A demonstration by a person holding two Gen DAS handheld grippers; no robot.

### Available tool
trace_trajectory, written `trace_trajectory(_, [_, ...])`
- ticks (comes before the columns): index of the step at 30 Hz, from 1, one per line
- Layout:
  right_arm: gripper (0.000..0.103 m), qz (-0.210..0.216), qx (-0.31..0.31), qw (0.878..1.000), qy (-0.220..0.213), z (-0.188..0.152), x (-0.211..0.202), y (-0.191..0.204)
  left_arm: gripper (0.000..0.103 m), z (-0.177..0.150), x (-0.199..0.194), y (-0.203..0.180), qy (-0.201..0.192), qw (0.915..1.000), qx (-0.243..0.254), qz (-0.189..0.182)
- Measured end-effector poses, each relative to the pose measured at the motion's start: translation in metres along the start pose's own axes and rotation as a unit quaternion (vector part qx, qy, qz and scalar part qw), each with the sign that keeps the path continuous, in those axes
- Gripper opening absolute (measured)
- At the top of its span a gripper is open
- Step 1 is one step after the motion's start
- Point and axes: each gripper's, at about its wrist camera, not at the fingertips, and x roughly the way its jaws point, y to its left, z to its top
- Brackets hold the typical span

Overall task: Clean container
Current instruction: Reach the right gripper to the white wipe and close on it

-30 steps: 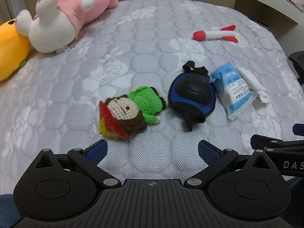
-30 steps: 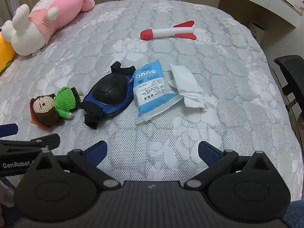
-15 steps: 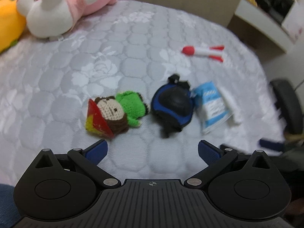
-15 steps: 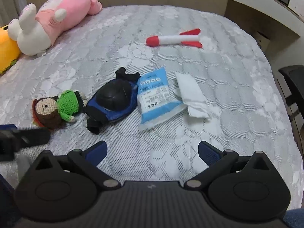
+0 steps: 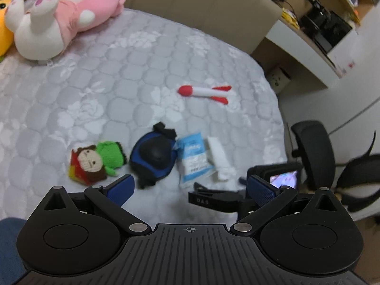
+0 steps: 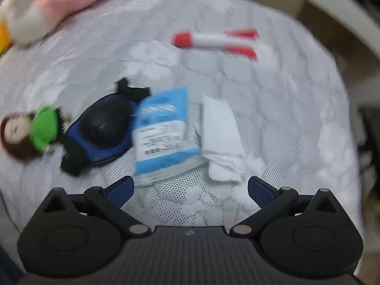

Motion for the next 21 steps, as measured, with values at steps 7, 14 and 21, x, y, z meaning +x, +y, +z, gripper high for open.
trace_trajectory(7, [0.103,0.035,0.045,0.998,0.028,-0.002,0.026,-0.021,0.103,0.020,0.021,-0.008,-0.009,0.9995,-0.030,0.008])
trace_trajectory(14, [0.103,0.040,0.044,0.998,0.023,-0.005,0.023,-0.021,0.103,0.020,0.039,-0.019,0.023,0.9991,-0.031,-0.015])
trace_trajectory(21, [0.103,0.039,0.038,0.998,0.025,-0.011,0.021,-0.018,0.103,0.020,0.034,-0.011,0.008,0.9986,-0.051,-0.013])
